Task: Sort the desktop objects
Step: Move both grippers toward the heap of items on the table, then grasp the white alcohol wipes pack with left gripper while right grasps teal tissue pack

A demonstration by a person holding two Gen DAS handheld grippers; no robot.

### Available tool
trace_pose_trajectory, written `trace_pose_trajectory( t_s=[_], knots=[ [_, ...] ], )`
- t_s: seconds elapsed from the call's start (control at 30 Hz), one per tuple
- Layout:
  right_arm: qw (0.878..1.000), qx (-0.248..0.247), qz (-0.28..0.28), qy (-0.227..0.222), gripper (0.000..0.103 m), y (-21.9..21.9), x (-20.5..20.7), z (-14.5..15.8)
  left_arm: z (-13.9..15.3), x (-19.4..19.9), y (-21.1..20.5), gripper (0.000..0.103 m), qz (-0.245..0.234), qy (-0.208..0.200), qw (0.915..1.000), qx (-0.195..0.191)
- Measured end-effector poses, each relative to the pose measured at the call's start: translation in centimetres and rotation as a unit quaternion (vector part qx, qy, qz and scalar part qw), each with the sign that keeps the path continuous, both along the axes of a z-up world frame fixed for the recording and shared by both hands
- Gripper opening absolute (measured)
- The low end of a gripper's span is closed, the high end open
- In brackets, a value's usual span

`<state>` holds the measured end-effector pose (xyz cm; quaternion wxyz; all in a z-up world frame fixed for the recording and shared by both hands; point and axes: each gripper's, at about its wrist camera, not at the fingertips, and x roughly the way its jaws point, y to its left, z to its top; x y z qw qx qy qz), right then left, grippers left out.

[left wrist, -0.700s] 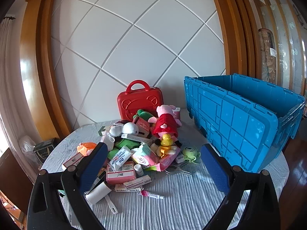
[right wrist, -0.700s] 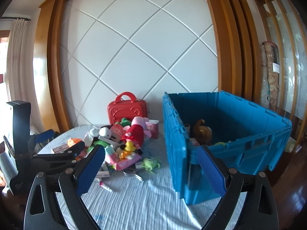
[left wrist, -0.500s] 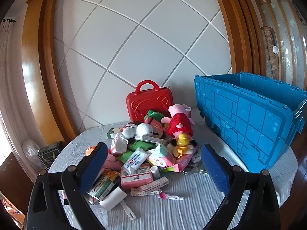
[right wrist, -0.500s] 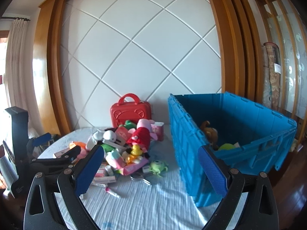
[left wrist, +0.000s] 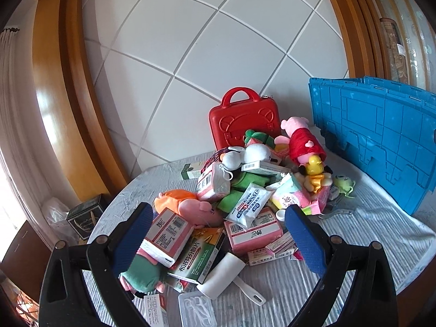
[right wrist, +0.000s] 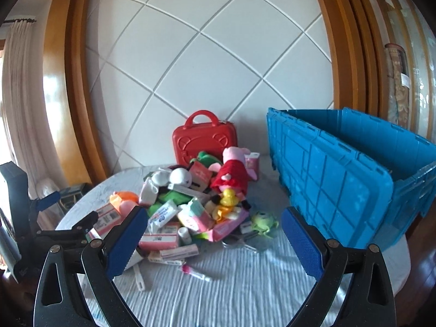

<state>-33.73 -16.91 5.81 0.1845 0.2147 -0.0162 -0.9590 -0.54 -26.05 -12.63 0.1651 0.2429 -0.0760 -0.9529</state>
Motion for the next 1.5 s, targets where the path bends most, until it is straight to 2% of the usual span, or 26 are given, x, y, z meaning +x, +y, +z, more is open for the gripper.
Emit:
trace_pose_trajectory(
  t_s=[0.27, 0.47, 0.73, 0.87, 1.1, 1.17, 1.23, 1.3, 1.37, 1.5],
  knots=[
    [0.999, 0.017, 0.032, -0.032, 0.100, -3.5, -3.3, -3.1, -3.3, -2.5, -1.7, 0.099, -0.010, -0.023, 0.9997, 0.002],
    [0.992, 0.048, 0.107, -0.039, 0.100, -6.6, -7.7, -6.2, -5.0, -5.4, -2.5, 0.099, -0.002, -0.036, 0.9993, 0.008],
    [0.969, 0.100, 0.221, -0.049, 0.098, -10.8, -16.3, -10.8, -7.1, -10.3, -2.3, 0.099, 0.014, -0.046, 0.9988, 0.011],
    [0.953, 0.119, 0.269, -0.070, 0.090, -12.1, -20.7, -13.7, -8.8, -11.5, -2.6, 0.099, 0.022, -0.051, 0.9983, 0.019],
    [0.929, 0.175, 0.314, -0.082, 0.086, -14.5, -24.4, -17.9, -11.6, -12.5, -3.9, 0.099, 0.020, -0.081, 0.9963, 0.021],
    [0.924, 0.182, 0.324, -0.091, 0.078, -15.1, -24.9, -18.9, -12.0, -13.1, -4.1, 0.099, 0.008, -0.084, 0.9962, 0.018],
    [0.922, 0.192, 0.322, -0.097, 0.074, -15.8, -25.3, -19.8, -12.3, -14.1, -4.2, 0.099, -0.013, -0.090, 0.9958, 0.012],
    [0.923, 0.205, 0.305, -0.114, 0.059, -16.5, -25.9, -20.7, -12.5, -15.1, -4.2, 0.099, -0.035, -0.090, 0.9953, 0.009],
    [0.927, 0.186, 0.295, -0.136, 0.051, -16.4, -26.4, -21.0, -12.8, -16.4, -4.0, 0.099, -0.069, -0.091, 0.9935, 0.003],
    [0.934, 0.165, 0.280, -0.145, 0.048, -15.5, -26.1, -20.6, -14.5, -19.9, -3.9, 0.098, -0.125, -0.124, 0.9844, -0.010]
  ],
)
